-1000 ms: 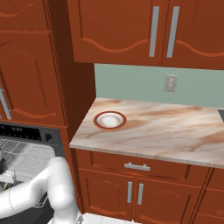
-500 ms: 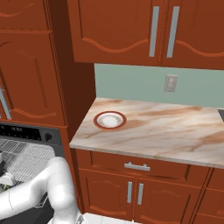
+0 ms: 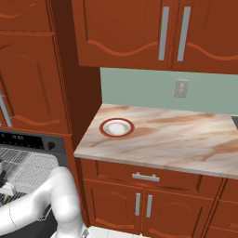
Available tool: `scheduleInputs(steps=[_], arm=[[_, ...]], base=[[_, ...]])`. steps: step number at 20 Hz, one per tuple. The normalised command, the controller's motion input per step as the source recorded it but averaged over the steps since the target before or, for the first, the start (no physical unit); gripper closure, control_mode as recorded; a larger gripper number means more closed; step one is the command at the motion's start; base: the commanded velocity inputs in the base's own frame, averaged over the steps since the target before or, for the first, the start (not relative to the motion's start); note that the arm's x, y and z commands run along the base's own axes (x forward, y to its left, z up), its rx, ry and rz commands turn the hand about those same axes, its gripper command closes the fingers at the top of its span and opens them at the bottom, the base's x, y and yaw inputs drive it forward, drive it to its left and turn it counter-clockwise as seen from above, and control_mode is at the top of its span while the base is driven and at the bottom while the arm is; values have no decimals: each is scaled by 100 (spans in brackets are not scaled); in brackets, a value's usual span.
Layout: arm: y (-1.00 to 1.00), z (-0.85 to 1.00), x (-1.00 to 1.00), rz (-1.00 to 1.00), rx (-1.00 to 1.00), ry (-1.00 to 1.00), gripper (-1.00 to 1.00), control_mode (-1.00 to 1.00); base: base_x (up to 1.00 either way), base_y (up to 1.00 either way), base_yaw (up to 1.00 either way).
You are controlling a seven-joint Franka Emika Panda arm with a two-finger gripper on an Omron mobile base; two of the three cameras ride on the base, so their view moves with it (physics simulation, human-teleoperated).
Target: Take the fish from the oven and place it on the plate on the counter.
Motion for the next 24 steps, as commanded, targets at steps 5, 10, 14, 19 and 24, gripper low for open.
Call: scheduleInputs(steps=[5,10,14,19,24], arm=[[0,0,43,0,-2,0,-100,-100],[0,-6,41,0,-2,0,-100,-100],[0,-31,31,0,-2,0,-100,-100],[-1,-57,12,0,-1,0,-100,-100],[0,-52,-3,0,0,-3,-100,-100]], base=[[0,0,0],[0,0,0],[0,0,0],[0,0,0],[0,0,0]])
